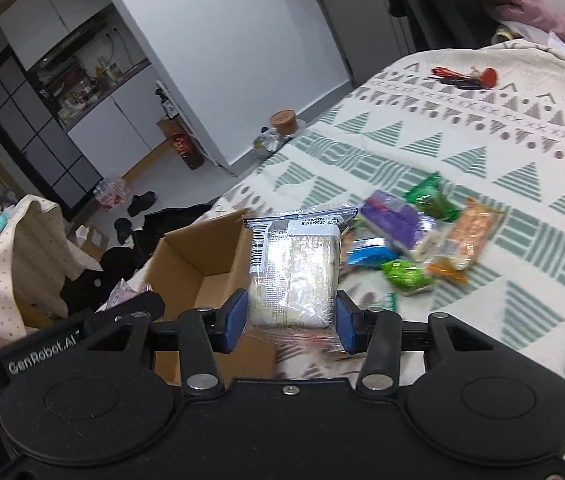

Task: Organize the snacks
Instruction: 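Carry both packets over the box and open both tools to drop them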

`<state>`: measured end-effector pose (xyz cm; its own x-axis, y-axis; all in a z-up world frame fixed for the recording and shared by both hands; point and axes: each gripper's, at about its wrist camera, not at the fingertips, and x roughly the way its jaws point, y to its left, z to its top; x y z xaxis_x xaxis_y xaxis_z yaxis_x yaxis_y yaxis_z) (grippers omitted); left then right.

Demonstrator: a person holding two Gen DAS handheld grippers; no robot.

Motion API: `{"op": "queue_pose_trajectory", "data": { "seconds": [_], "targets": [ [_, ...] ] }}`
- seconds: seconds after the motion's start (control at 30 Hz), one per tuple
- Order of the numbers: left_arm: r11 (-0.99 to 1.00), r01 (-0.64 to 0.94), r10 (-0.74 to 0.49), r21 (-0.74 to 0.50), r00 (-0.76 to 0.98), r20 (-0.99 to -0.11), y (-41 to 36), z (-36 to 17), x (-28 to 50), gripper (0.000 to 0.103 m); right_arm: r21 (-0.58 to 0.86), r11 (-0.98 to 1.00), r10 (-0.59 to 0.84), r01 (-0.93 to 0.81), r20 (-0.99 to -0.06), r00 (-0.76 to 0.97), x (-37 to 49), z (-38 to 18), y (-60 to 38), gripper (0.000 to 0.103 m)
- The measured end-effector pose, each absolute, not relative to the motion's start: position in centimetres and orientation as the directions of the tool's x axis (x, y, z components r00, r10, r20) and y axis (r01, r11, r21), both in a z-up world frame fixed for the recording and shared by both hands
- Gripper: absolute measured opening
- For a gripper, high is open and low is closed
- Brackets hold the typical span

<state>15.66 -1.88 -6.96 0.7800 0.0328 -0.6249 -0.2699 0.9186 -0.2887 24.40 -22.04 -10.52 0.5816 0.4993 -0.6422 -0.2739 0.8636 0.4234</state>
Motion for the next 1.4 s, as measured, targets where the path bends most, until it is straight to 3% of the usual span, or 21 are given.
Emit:
{"op": "queue_pose_trajectory", "data": {
  "seconds": [0.27,0.87,1.1,1.4],
  "targets": [
    [0.894,-0.328,0.063,-0.304,0.765,-0.641,2.5,-7.8,16.0,0.041,0.436,0.848,0.527,-0.301,-0.625,0.576,24.4,-10.4,-18.9,0.045],
    [0.863,-0.342,-0.004,-0.371,0.730,-0.683,6.7,-11.0,19.2,0.041,0.450,0.843,0.534,-0.295,-0.636,0.556,26.3,-11.0,-14.4,0.045],
    [0.828,-0.360,-0.056,-0.430,0.710,-0.702,7.6,-12.0,20.4,0.046,0.455,0.848,0.524,-0.271,-0.644,0.558,27.1,-11.0,-14.3,0.045],
    [0.822,-0.387,-0.020,-0.417,0.713,-0.701,8.3,-10.8,19.0,0.055,0.481,0.831,0.549,-0.278,-0.630,0.550,27.8,-10.7,-13.6,0.045]
  ]
}}
